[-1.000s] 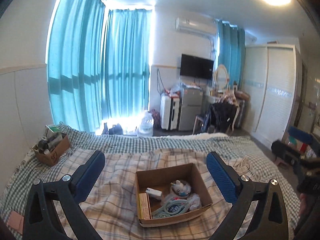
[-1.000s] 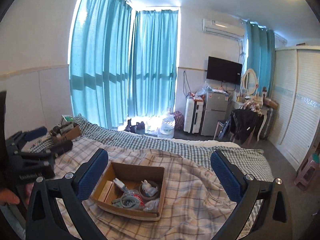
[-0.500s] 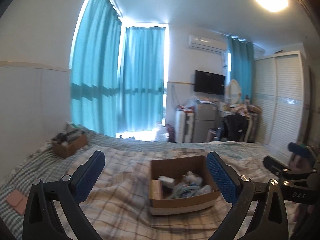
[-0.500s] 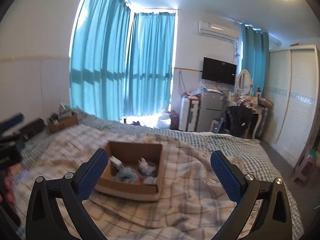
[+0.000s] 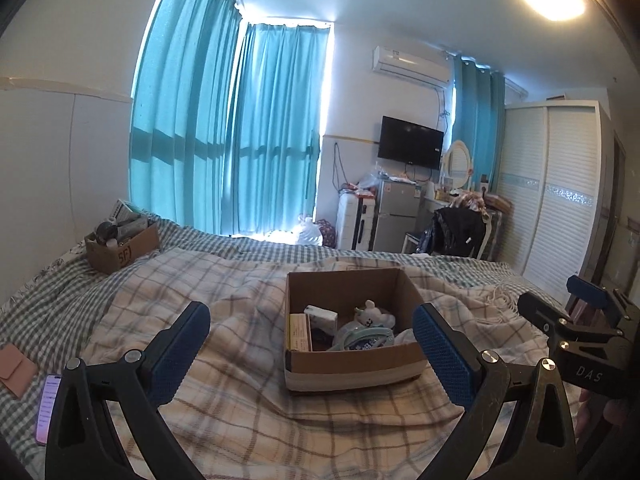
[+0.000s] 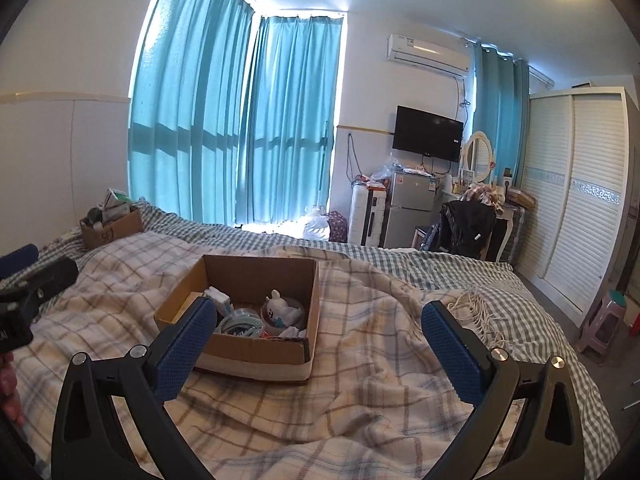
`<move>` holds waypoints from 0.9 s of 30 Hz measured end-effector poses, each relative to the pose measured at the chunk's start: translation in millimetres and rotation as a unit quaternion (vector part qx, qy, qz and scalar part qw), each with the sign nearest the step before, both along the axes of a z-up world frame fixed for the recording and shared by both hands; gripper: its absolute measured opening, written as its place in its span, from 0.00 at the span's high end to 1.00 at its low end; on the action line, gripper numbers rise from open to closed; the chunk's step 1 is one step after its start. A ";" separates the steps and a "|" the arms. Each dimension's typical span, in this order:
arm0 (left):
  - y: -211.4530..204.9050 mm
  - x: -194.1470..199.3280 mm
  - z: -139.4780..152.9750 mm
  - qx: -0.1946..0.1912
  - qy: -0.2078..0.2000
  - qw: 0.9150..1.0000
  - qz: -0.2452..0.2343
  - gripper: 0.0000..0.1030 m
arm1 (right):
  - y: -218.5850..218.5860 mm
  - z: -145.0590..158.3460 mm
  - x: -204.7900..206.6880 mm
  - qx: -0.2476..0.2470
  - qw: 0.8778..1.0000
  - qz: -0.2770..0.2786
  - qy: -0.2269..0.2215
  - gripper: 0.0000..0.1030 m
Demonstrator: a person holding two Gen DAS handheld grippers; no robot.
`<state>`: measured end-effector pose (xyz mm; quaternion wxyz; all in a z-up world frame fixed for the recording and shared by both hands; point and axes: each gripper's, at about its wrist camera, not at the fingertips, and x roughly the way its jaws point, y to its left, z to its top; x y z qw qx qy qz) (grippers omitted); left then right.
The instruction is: Organize objects
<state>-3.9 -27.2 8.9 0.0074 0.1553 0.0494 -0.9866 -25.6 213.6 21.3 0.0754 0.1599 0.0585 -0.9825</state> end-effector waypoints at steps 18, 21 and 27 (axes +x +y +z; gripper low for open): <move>3.4 -3.7 -7.8 -0.006 -0.030 1.000 0.008 0.00 | -1.6 4.1 3.4 -0.004 1.000 0.004 0.004 0.00; 4.5 -4.5 -8.6 -0.005 -0.034 0.999 0.006 0.00 | -2.2 2.4 2.4 -0.005 1.000 0.005 0.000 0.00; 7.2 -2.2 -5.6 -0.009 -0.028 1.000 0.006 0.00 | -3.7 1.7 3.8 -0.003 1.000 0.007 -0.001 0.00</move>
